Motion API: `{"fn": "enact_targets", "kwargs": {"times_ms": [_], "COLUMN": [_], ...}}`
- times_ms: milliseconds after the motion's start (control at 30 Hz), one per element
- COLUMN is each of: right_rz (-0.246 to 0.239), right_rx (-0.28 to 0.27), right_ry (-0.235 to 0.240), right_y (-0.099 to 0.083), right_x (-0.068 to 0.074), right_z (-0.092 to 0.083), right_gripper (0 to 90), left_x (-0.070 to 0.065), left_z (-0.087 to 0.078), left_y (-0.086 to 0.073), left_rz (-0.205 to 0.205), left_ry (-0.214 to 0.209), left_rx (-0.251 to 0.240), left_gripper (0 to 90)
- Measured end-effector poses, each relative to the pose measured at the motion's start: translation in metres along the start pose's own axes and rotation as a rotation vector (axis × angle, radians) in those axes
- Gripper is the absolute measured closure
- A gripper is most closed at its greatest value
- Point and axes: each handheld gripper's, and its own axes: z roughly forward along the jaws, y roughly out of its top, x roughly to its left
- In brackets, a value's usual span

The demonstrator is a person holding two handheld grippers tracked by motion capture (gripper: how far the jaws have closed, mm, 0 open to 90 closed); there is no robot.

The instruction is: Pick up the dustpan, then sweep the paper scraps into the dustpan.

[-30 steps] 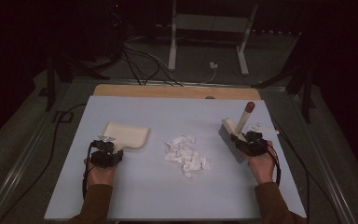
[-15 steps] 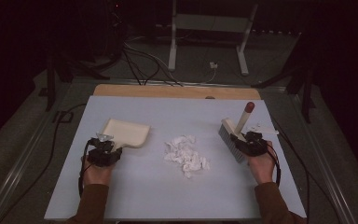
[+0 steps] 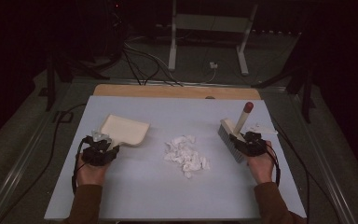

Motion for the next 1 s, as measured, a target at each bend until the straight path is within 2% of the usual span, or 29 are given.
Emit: {"fn": "enact_targets", "kwargs": {"times_ms": [167, 300, 533, 733, 1000], "right_rz": [-0.005, -0.004, -0.001, -0.002, 0.003], "right_rx": [0.001, 0.001, 0.0, 0.001, 0.002], "right_ry": [-0.001, 0.0, 0.002, 0.001, 0.001], "right_y": [0.0, 0.0, 0.0, 0.0, 0.0], "right_x": [0.001, 0.001, 0.0, 0.0, -0.001], "right_z": [0.0, 0.0, 0.0, 0.0, -0.001], "right_gripper": [67.0, 67.0, 67.0, 67.0, 67.0], "left_x": [0.004, 0.006, 0.007, 0.01, 0.009], "left_z": [-0.005, -0.007, -0.011, -0.011, -0.012], "left_y": [0.002, 0.002, 0.005, 0.006, 0.01], "left_rz": [0.03, 0.083, 0.142, 0.184, 0.27], "left_ry": [-0.021, -0.047, -0.083, -0.136, -0.189], "left_rx": [-0.001, 0.002, 0.005, 0.003, 0.025], "left_gripper": [66.7, 66.6, 66.6, 66.6, 66.6]}}
